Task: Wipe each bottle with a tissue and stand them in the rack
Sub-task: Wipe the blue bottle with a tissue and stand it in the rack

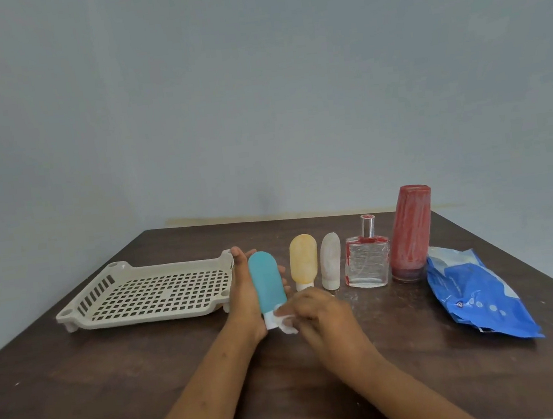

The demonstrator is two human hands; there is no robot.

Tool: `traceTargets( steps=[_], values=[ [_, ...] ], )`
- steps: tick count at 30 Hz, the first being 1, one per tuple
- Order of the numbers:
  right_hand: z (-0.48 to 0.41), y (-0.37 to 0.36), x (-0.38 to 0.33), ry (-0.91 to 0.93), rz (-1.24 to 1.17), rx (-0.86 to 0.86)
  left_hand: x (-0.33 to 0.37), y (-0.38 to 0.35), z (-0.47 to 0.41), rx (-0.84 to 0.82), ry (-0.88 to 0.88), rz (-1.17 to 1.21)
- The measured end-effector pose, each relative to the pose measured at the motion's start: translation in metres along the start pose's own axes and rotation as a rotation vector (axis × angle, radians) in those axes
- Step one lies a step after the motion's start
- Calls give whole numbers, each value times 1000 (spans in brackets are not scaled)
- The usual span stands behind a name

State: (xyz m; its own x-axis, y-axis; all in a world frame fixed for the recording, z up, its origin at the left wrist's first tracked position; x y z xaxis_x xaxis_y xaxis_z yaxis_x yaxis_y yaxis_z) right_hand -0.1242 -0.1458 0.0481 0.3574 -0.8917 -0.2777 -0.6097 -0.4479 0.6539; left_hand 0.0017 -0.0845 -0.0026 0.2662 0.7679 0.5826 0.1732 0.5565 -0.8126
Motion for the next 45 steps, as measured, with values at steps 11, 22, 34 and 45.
traceTargets(
  steps=[11,22,34,45],
  values=[
    [5,-5,-38,120,192,155,13,19,-7,161,-103,54],
    [26,-50,26,-828,-802,18,24,3,7,22,-194,99],
    [38,-62,31,-1058,-1230,105,51,-39,49,-290,-852,-549],
    [37,3,56,-755,-535,317,30,-35,57,-371,-778,-914]
  ],
)
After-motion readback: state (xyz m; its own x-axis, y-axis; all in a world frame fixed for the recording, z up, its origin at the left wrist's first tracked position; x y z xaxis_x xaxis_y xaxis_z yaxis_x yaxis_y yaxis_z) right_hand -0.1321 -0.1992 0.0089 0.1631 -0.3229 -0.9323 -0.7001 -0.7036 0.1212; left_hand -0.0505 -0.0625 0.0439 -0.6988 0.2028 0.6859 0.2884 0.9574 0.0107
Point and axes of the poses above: each hand's wrist, its own z-axis away from the middle knuckle, its own y-axis out of the back of the hand, x = y × z, the point moved 9 cm from there along -z, towards the middle knuckle, and after that the axes turned 14 degrees about z, right-handed, at the moved point
